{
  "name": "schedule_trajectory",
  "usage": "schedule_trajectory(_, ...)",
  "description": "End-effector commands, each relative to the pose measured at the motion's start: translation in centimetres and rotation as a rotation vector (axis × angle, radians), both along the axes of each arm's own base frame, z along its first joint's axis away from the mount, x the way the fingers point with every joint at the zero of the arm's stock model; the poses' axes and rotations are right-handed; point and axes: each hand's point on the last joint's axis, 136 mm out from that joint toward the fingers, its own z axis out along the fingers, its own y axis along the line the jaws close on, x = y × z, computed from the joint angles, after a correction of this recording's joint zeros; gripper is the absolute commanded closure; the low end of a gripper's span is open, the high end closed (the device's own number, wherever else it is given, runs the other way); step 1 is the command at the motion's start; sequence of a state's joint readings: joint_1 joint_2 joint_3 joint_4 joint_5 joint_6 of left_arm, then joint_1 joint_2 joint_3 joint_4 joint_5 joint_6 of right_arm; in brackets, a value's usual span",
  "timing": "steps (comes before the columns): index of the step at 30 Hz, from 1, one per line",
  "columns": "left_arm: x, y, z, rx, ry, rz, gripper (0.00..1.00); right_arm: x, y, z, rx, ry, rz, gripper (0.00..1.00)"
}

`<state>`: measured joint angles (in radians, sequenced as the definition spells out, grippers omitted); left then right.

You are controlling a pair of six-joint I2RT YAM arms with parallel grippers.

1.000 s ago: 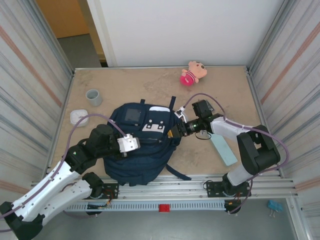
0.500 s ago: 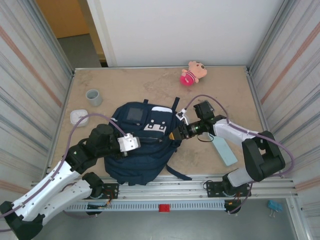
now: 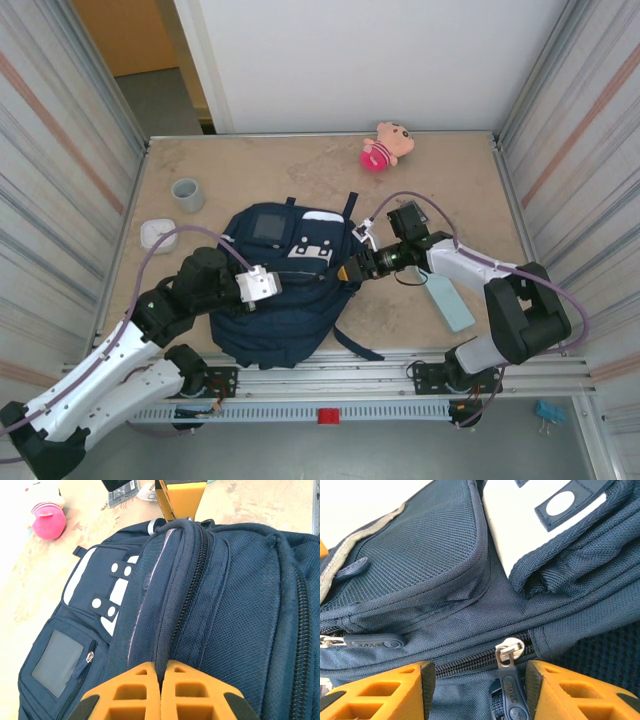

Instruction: Pack books, pencil case, and school supplies into a backpack

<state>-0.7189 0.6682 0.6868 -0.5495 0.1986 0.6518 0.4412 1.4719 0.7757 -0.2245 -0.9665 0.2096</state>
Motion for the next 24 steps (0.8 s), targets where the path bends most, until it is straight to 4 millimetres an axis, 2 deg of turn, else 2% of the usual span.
schedule_trajectory(1, 1.0, -0.6, 3.6, -0.098, -0.116, 0.008, 1.0, -0.2, 0.3, -0.7, -0.005, 0.029, -0.001, 0.48)
schedule_trajectory(5, 0.9, -0.6, 3.9, -0.113, -0.124, 0.002, 1.0, 0.0, 0.2, -1.4, -0.017, 0.04, -0.004, 0.49)
schedule_trajectory(7, 0.9, -0.6, 4.0, -0.115, -0.127, 0.004, 1.0, 0.0, 0.3, -1.4, -0.011, 0.047, 0.001, 0.52)
schedule_trajectory(14, 1.1, -0.3, 3.7, -0.098, -0.127, 0.024, 1.0, -0.4, 0.2, 0.6, 0.018, 0.018, -0.005, 0.77)
schedule_trajectory(20, 1.3, -0.3, 3.5, -0.097, -0.131, 0.028, 1.0, -0.1, -0.2, 1.6, 0.008, -0.018, -0.061, 0.91)
schedule_trajectory(24, 1.3, -0.3, 3.5, -0.097, -0.127, 0.027, 1.0, 0.0, -0.2, 1.9, 0.01, -0.03, -0.071, 0.95)
